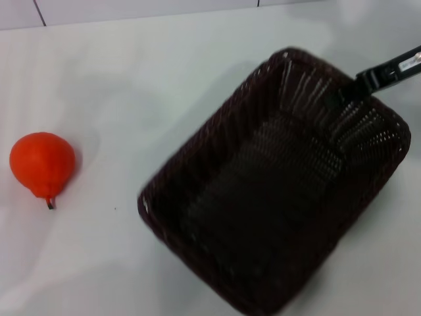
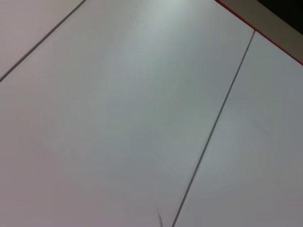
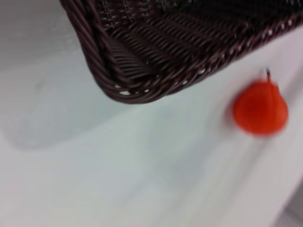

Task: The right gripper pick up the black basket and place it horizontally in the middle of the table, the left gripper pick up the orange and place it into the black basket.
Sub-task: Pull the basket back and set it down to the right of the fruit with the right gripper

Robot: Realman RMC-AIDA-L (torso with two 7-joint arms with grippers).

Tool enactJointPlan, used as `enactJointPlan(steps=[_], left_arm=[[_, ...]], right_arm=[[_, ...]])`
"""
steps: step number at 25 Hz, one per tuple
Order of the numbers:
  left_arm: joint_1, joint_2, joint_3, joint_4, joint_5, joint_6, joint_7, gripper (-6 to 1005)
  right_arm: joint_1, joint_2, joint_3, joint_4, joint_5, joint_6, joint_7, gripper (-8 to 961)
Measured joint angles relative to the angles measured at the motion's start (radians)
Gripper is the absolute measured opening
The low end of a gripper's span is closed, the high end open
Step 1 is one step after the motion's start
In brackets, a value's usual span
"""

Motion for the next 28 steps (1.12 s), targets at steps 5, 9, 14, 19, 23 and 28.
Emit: enactJointPlan(steps=[5,9,14,19,23,28], left_arm=[[-0.004,0.002,-0.001,-0.002,-0.001,0.003,0.002,884],[-0.011,0.004,-0.001,-0.006,0.0,0.007,0.002,884],[-0.02,0.006,0.002,-0.014,0.006,0.01,0.002,883],[-0.023,0.007,0.008,-0.015,0.007,0.027,0.002,883],[-0.023,0.009,0.009,-0.015,0.008,0.035,0.002,884],[-0.023,0.009,0.009,-0.014,0.008,0.037,0.002,883]], right_arm=[[-0.035,-0.035,0.116,0.1,0.043,-0.031,0.014,169],[-0.064,-0.033,0.175,0.146,0.057,-0.082,0.064,174],[-0.086,0.005,0.184,0.154,0.067,-0.14,0.145,180],[-0.097,0.056,0.19,0.151,0.095,-0.185,0.186,186],[-0.098,0.073,0.194,0.156,0.104,-0.229,0.217,190],[-0.098,0.078,0.196,0.158,0.109,-0.277,0.25,196]])
